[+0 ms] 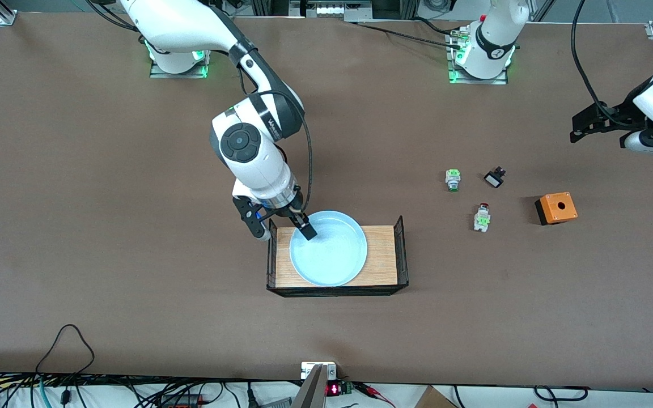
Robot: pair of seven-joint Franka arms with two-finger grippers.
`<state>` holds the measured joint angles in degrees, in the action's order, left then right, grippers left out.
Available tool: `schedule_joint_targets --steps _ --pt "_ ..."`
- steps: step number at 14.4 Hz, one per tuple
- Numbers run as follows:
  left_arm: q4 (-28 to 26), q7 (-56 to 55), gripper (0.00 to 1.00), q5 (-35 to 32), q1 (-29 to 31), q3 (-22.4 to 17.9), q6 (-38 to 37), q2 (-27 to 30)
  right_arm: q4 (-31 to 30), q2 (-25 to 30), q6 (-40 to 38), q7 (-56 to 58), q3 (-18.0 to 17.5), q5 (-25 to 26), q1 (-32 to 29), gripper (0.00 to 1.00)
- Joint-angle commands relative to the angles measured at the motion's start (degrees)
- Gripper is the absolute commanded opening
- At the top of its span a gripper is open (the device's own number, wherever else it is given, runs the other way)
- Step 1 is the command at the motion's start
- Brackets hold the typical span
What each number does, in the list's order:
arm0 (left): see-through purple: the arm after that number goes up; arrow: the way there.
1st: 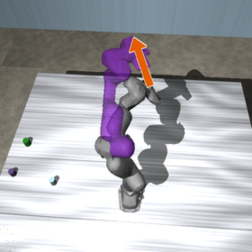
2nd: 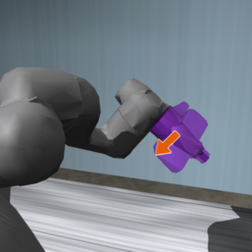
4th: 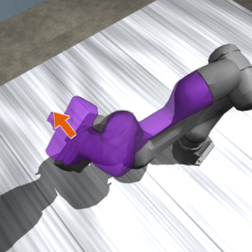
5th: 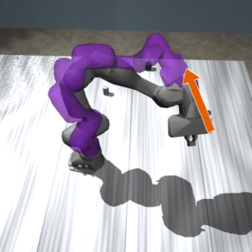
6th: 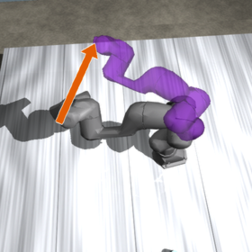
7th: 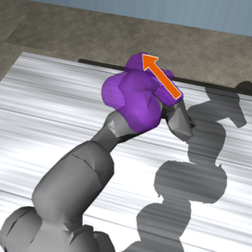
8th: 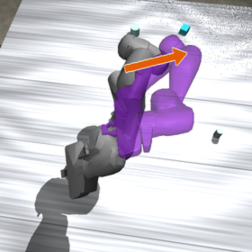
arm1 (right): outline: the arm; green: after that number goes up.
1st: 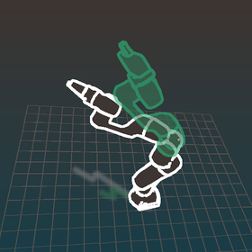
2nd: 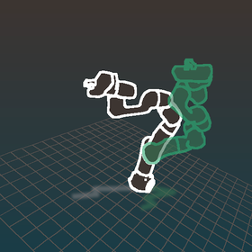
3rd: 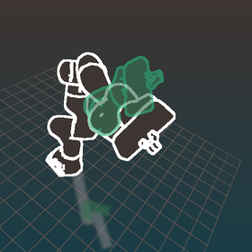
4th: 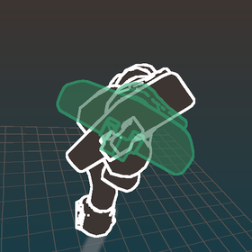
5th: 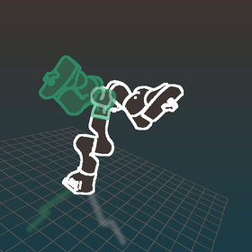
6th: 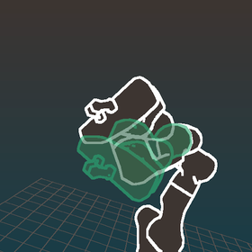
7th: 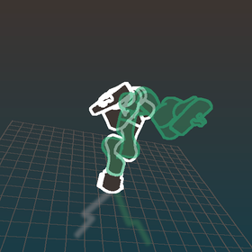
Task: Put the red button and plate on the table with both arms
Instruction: 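Lift the plate off the tray with the right gripper and carry it away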
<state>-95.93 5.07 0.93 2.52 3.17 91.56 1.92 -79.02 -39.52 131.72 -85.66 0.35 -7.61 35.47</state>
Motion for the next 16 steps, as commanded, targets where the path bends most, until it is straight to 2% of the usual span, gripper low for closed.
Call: schedule_joint_targets --steps 1,2,3,5,9,10,16 --pt "2.06 1.7 1.0 0.3 -0.06 0.0 -1.38 -0.95 1.42 -0.91 0.82 -0.82 0.35 -0.74 0.48 0.92" --pt "2.15 1.7 1.0 0.39 -0.06 0.0 -1.38 -0.95 1.42 -0.91 0.82 -1.17 0.35 -0.74 0.56 0.79" --pt "2.15 1.7 1.0 0.47 -0.06 0.0 -1.3 -0.95 1.42 -0.91 0.82 -3.61 0.35 -0.74 0.56 0.6" --pt "2.15 1.7 1.0 0.47 -0.15 0.0 -1.29 -0.95 1.42 -1.18 0.82 -7.14 0.26 -0.65 1.18 0.37" --pt "2.15 1.7 1.0 0.56 0.11 -0.09 -1.38 -0.95 1.42 -1.18 0.91 -6.1 0.26 -0.57 1.18 0.04" --pt "2.15 1.7 1.0 0.56 0.11 -0.09 -1.47 -0.95 1.42 -1.18 0.91 -5.92 0.26 -0.57 1.27 0.01" --pt "2.06 1.53 1.0 0.65 0.55 -0.09 -1.47 -0.95 1.42 -1.09 1.26 -5.57 0.26 -0.13 1.97 0.0"
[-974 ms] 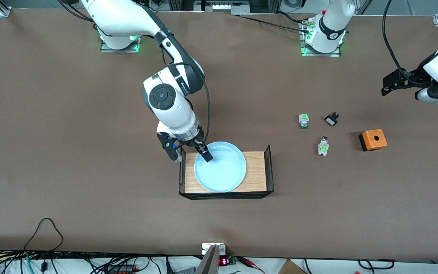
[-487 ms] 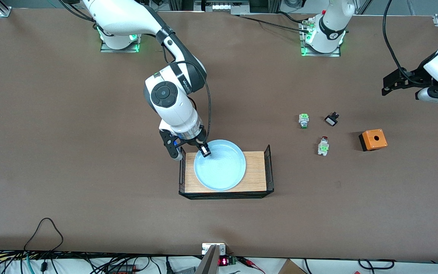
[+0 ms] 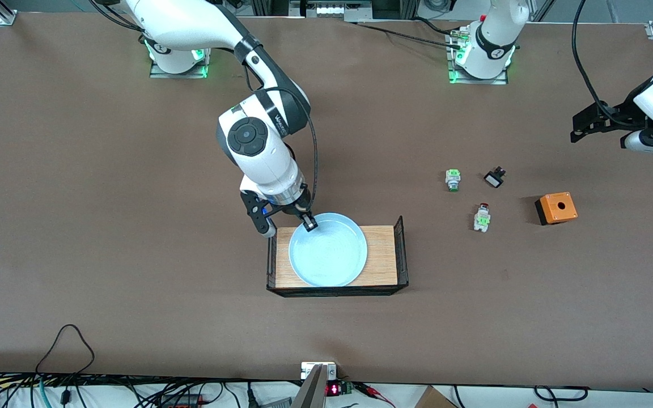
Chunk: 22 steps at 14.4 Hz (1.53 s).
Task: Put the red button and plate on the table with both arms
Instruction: 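Lift the plate off the tray with the right gripper and carry it away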
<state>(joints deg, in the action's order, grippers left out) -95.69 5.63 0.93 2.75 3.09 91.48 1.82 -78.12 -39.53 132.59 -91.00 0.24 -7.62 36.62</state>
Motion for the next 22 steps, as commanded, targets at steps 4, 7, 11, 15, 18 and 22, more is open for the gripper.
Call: schedule_joint_targets --steps 4,7,11,15,18,22 --pt "1.82 0.97 1.0 0.74 0.5 -0.01 -1.39 -0.85 0.6 1.02 0.56 0.03 0.37 -0.02 1.52 0.0" --pt "1.82 0.97 1.0 0.74 0.5 -0.1 -1.39 -0.85 0.34 4.45 -0.31 -0.06 0.37 -0.2 1.61 0.0" --pt "1.82 0.97 1.0 0.83 0.59 -0.1 -1.47 -0.94 0.07 10.24 -7.59 3.7 0.37 -0.37 0.91 0.0" --pt "1.82 1.05 1.0 0.83 0.59 -0.1 -1.83 -0.94 -0.81 16.22 -17.51 14.76 0.37 -0.73 -2.42 0.0" --pt "1.82 1.05 1.0 0.83 0.59 -0.19 -1.83 -1.03 -1.16 19.04 -26.92 26.37 0.46 -0.38 -4.97 0.0" --pt "1.82 1.05 1.0 0.83 0.59 -0.19 -1.83 -1.03 -3.87 22.55 -33.61 41.2 0.46 -0.29 -10.77 0.0"
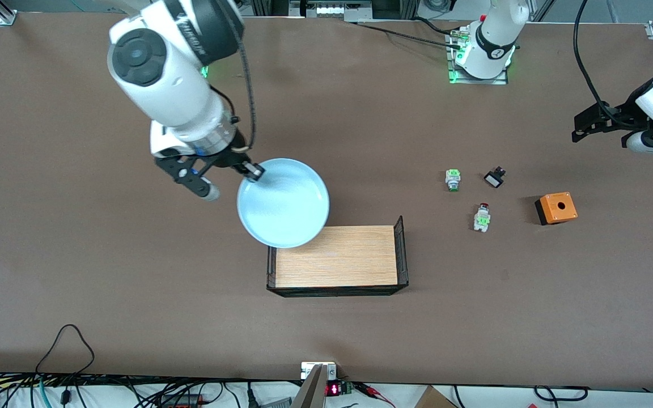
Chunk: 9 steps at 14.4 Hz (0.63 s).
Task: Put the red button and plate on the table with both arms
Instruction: 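Lift the plate off the tray with the right gripper and carry it away, then lower the held plate onto the table with the right gripper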
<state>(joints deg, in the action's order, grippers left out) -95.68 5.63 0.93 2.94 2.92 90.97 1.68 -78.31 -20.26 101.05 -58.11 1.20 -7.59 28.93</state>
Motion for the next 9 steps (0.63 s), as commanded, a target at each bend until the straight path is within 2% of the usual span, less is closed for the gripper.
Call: schedule_joint_targets --steps 1,6,9 --pt "1.81 1.05 1.0 0.83 0.4 -0.02 -1.33 -0.97 -4.99 4.17 -2.95 14.28 -0.49 -0.32 -5.09 0.0" --pt "1.81 1.05 1.0 0.83 0.4 -0.02 -1.33 -0.97 -13.86 8.04 -4.54 30.75 -0.49 1.87 -14.4 0.0" --pt "1.81 1.05 1.0 0.83 0.4 -0.02 -1.33 -0.97 -19.23 8.92 -3.41 45.4 -0.49 2.93 -21.51 0.0"
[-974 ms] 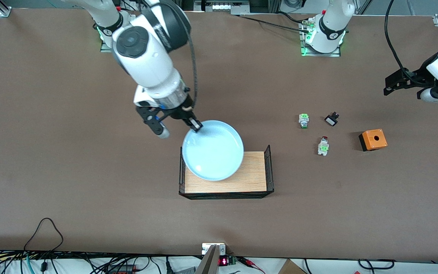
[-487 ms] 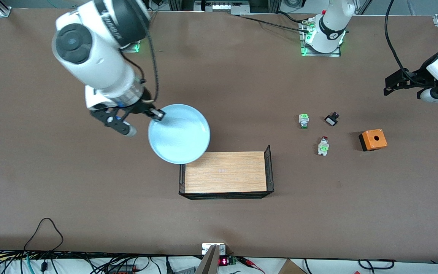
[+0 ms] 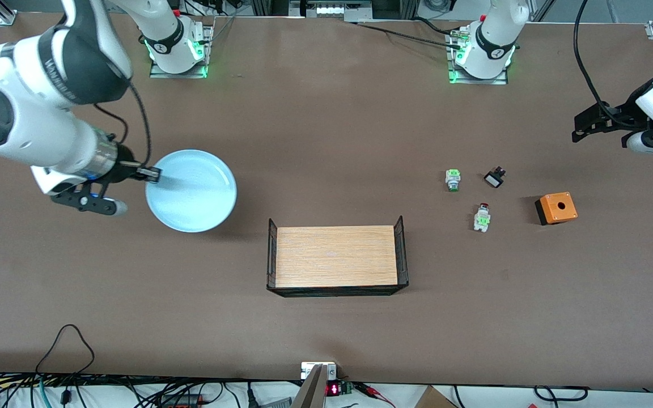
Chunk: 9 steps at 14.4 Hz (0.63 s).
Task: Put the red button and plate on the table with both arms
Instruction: 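Lower the held plate onto the table with the right gripper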
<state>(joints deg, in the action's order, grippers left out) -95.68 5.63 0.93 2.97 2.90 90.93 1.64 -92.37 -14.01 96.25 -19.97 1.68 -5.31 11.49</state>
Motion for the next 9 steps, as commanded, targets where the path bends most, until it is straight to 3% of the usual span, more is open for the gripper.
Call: schedule_joint_targets --steps 1,9 --pt "1.81 1.05 1.0 0.83 0.37 0.0 -1.28 -0.94 -6.92 2.68 2.09 10.45 -0.97 0.65 -6.02 0.0" --pt "1.81 1.05 1.0 0.83 0.37 0.0 -1.28 -0.94 -25.65 5.58 22.47 32.25 -0.97 0.65 -12.63 0.0"
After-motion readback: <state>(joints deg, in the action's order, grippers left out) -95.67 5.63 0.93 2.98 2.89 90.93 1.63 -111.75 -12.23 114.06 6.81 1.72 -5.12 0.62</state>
